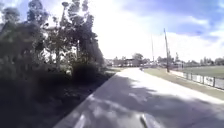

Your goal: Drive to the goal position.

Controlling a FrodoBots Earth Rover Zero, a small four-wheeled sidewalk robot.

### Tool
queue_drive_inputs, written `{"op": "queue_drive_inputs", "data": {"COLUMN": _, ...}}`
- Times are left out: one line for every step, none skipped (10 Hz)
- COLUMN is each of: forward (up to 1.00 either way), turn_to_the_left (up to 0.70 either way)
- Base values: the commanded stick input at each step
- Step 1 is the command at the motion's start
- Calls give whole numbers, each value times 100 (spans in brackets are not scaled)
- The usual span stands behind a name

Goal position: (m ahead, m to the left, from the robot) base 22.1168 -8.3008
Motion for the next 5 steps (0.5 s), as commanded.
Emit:
{"op": "queue_drive_inputs", "data": {"forward": 100, "turn_to_the_left": -40}}
{"op": "queue_drive_inputs", "data": {"forward": 100, "turn_to_the_left": -40}}
{"op": "queue_drive_inputs", "data": {"forward": 100, "turn_to_the_left": -39}}
{"op": "queue_drive_inputs", "data": {"forward": 100, "turn_to_the_left": -38}}
{"op": "queue_drive_inputs", "data": {"forward": 100, "turn_to_the_left": -28}}
